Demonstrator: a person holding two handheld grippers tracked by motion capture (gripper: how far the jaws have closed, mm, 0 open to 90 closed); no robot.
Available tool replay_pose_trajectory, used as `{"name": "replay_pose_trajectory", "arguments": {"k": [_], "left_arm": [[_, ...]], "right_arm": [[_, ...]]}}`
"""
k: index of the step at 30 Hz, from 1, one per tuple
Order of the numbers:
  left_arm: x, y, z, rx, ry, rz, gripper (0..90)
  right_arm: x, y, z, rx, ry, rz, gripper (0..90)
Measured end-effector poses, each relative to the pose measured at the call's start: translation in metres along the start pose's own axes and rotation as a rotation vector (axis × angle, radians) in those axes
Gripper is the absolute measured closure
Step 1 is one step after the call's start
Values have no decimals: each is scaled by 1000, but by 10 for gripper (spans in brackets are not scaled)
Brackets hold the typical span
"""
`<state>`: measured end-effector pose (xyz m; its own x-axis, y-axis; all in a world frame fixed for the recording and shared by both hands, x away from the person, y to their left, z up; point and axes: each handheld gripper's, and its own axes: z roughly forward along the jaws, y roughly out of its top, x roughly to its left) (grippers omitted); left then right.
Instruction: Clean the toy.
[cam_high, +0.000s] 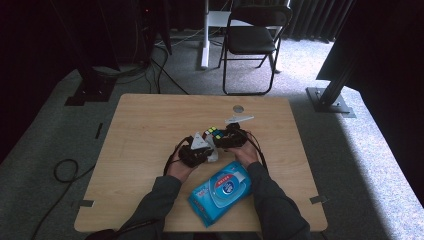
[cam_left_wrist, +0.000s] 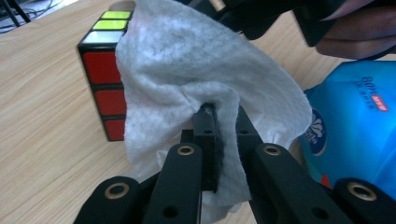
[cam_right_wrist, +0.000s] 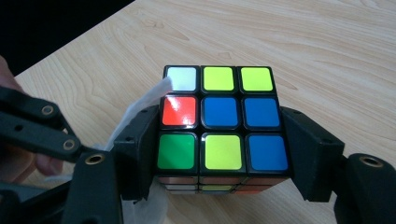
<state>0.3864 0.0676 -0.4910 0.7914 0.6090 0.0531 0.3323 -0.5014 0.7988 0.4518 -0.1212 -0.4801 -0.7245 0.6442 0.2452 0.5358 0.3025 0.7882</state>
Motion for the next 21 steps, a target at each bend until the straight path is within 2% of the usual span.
{"name": "replay_pose_trajectory", "arguments": {"k": [10,18,21], "left_arm": [[-4,8,-2,-21,-4,18,853],[-3,5,-1,-12,3,23,852],[1,2,-1,-9,8,11,852]], "right_arm": [[0,0,-1,-2,10,8,343],[0,-1,-1,0,11,13,343],[0,-1,-2,-1,13,11,343]]}}
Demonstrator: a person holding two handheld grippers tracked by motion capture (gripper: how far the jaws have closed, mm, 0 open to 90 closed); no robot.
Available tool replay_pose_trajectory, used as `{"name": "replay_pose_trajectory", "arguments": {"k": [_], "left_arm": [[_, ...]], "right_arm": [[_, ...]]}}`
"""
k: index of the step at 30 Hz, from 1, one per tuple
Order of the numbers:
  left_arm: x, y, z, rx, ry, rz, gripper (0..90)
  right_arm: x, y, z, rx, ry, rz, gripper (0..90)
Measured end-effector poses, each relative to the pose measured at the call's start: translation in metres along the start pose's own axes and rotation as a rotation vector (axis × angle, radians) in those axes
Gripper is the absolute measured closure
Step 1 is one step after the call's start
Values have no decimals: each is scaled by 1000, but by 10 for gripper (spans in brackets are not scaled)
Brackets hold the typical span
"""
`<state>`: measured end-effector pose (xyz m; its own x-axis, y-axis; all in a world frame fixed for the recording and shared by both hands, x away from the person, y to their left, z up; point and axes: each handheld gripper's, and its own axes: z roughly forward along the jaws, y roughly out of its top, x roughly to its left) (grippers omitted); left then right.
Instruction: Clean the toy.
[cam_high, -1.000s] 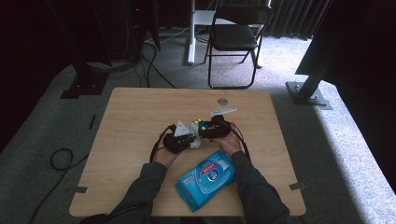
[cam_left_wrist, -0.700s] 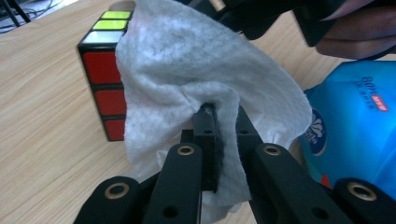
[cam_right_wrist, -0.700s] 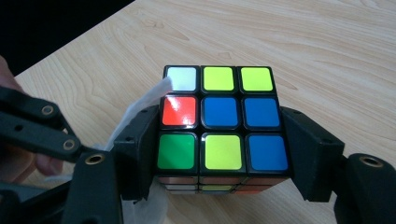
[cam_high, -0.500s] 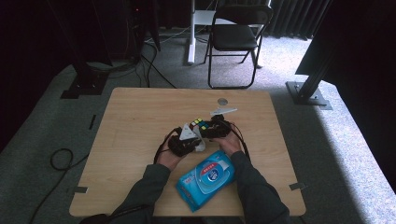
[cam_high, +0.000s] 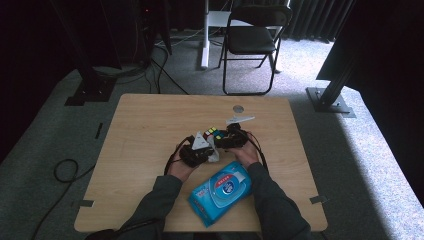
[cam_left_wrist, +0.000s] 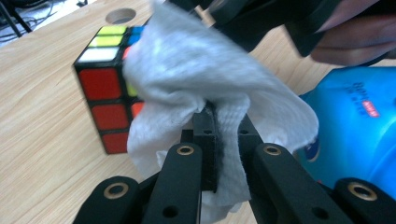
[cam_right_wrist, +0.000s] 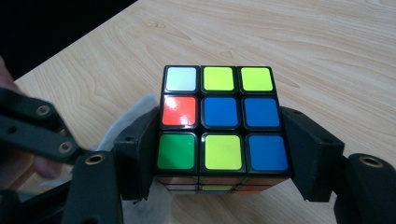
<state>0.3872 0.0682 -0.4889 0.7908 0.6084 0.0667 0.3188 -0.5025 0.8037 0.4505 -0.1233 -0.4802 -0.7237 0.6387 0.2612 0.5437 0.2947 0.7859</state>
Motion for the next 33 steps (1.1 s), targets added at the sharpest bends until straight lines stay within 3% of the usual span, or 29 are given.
{"name": "replay_pose_trajectory", "arguments": {"k": [13,22,27,33], "left_arm": [[19,-7,-7,11,58,-45,853],[37,-12,-13,-3,118,-116,852],[35,-13,-12,-3,113,-119,852],[26,-8,-11,-16,83,-88,851]], "right_arm": [[1,0,-1,5,17,-7,344],[2,-1,-1,6,34,-8,343],[3,-1,-1,5,30,-10,343],[2,-1,0,9,27,-12,343]]}}
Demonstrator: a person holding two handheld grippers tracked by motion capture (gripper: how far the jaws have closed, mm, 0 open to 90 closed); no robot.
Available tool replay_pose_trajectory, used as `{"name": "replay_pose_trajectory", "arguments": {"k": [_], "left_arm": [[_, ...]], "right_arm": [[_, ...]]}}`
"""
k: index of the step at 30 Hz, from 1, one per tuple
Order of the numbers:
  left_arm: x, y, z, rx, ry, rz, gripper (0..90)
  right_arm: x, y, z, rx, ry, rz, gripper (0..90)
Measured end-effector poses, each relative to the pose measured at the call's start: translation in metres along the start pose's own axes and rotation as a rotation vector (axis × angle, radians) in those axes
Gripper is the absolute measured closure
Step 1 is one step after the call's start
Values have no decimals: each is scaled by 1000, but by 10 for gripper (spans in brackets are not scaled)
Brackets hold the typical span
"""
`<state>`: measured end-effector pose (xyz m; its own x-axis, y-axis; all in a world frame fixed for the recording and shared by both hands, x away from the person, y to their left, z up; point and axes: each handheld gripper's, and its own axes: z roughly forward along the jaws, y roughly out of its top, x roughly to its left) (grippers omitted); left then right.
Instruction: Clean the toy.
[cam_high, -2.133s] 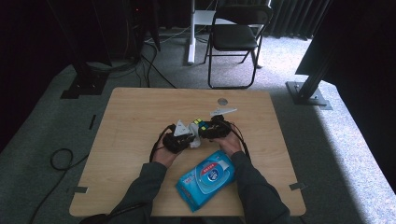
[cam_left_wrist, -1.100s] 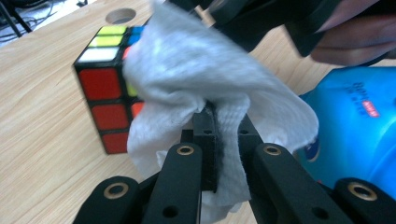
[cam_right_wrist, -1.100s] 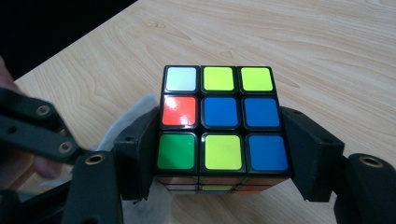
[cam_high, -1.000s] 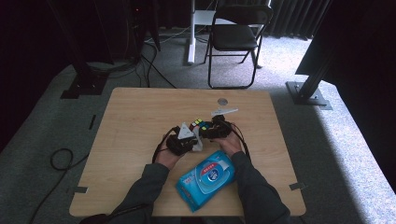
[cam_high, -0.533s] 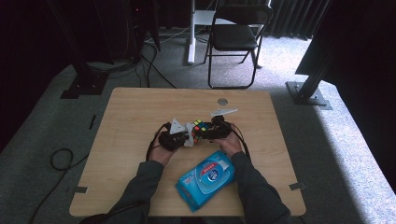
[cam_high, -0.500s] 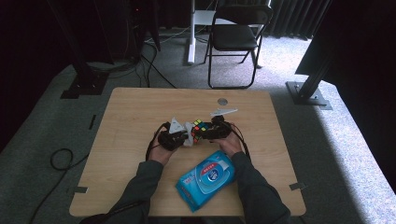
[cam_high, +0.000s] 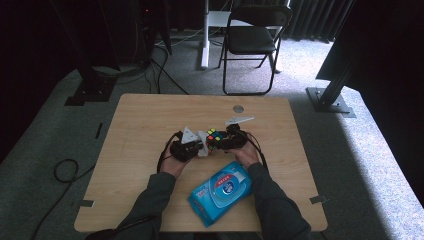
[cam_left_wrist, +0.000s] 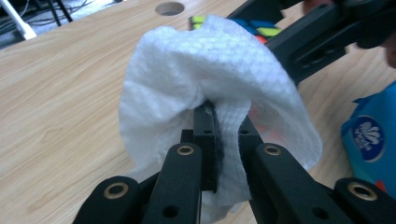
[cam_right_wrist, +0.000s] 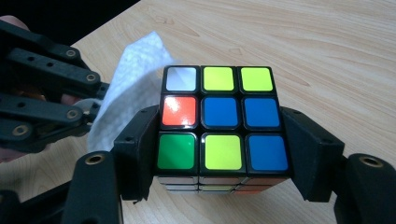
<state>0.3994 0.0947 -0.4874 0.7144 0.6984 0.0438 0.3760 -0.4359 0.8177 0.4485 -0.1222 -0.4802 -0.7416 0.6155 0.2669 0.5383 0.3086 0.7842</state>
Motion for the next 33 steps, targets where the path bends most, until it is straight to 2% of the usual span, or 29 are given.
{"name": "replay_pose_trajectory", "arguments": {"k": [10,18,24,33], "left_arm": [[-18,3,4,6,-42,48,851],[-33,5,8,11,-90,94,852],[-37,9,9,12,-103,111,852],[-46,14,10,-5,-170,141,851]], "right_arm": [[-1,0,0,-8,-9,8,343],[-2,0,0,-13,-20,15,343],[-2,1,0,-16,-20,17,343],[-4,1,1,-19,-39,29,343]]}}
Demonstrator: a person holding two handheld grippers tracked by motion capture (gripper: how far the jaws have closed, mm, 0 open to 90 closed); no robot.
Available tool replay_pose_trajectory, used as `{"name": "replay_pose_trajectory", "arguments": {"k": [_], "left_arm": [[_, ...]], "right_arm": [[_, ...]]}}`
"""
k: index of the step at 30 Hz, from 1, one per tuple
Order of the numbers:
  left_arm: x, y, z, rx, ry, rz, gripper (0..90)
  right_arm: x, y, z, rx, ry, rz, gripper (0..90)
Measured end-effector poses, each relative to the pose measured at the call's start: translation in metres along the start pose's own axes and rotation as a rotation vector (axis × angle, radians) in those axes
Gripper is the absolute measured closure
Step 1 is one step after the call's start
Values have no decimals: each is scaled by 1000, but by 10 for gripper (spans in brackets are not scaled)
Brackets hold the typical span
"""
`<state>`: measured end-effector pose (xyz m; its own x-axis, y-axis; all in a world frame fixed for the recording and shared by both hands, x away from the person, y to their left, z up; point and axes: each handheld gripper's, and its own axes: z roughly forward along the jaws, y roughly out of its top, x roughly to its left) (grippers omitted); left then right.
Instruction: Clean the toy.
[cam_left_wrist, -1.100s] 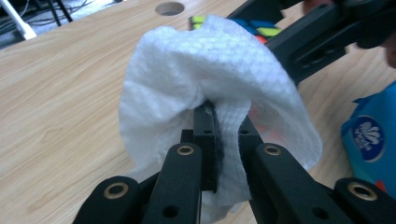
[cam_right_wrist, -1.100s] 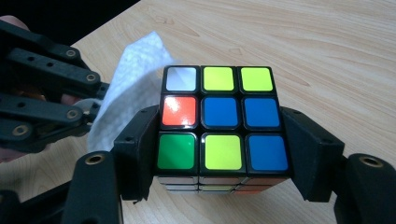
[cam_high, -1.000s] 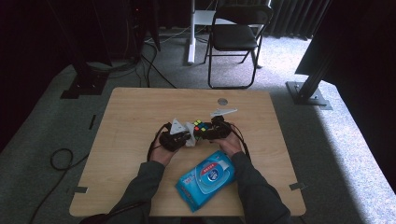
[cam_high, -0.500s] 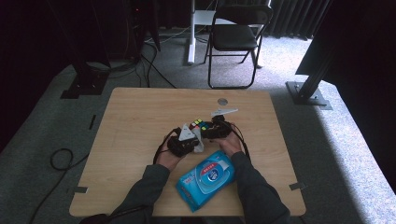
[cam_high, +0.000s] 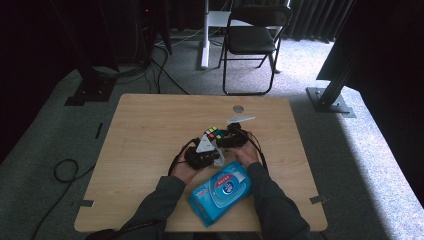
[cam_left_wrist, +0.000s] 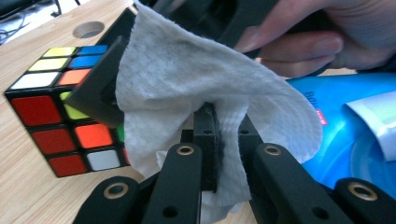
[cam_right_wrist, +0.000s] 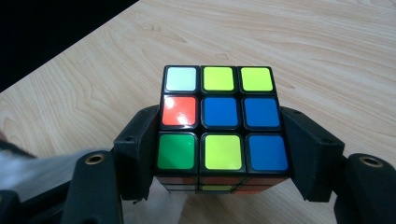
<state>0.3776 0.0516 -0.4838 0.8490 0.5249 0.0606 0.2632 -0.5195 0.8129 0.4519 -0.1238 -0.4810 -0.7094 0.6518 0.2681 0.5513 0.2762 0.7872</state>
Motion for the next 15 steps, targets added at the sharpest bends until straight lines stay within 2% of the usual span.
{"name": "replay_pose_trajectory", "arguments": {"k": [7,12,15], "left_arm": [[-5,-1,4,12,-37,29,852],[-6,-2,5,11,-71,28,851],[-6,-2,6,16,-78,34,851]], "right_arm": [[0,3,-1,-11,-11,-3,343],[-1,3,-1,-12,-21,0,343],[-1,3,-2,-12,-23,0,343]]}}
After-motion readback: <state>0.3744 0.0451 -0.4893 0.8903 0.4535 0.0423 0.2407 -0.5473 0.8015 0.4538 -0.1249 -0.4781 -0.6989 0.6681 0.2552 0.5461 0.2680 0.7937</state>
